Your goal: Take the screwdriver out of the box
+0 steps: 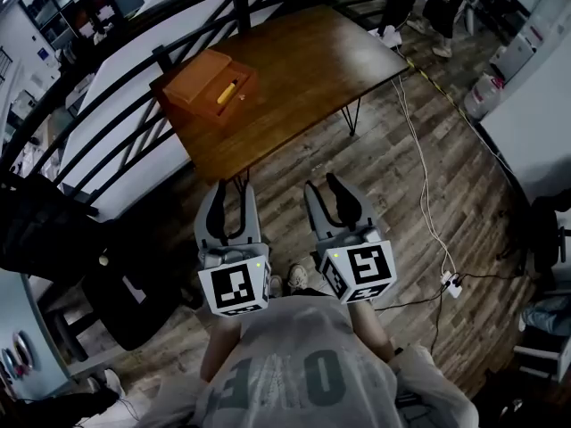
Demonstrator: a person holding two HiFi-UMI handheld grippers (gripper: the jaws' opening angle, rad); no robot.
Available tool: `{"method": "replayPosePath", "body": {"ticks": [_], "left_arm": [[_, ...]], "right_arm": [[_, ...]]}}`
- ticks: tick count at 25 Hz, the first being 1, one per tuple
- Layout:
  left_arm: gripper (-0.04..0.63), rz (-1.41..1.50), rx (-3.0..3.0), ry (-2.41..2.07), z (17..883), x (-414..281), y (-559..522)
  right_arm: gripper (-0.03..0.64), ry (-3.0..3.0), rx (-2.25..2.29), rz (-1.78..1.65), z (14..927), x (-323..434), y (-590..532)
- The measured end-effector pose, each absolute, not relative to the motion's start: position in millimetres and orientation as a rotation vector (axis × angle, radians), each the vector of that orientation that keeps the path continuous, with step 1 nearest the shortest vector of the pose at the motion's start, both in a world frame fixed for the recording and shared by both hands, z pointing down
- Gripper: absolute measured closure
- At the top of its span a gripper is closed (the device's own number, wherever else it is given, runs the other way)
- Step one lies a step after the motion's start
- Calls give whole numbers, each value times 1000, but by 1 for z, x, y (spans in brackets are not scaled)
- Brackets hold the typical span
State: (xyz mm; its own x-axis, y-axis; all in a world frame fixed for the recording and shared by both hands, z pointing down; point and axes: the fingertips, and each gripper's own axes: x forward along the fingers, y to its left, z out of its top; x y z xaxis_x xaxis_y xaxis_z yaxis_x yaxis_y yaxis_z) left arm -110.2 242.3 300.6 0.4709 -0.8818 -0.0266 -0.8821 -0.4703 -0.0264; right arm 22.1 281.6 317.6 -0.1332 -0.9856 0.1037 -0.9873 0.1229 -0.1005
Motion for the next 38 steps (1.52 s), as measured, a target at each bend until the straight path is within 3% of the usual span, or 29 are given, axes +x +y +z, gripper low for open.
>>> {"method": "replayPosePath", "body": {"ticks": [38], "left_arm": [[457, 113, -2618, 1538, 291, -26, 179]], "right_arm": [[472, -2395, 2132, 115, 312, 119, 240]]}}
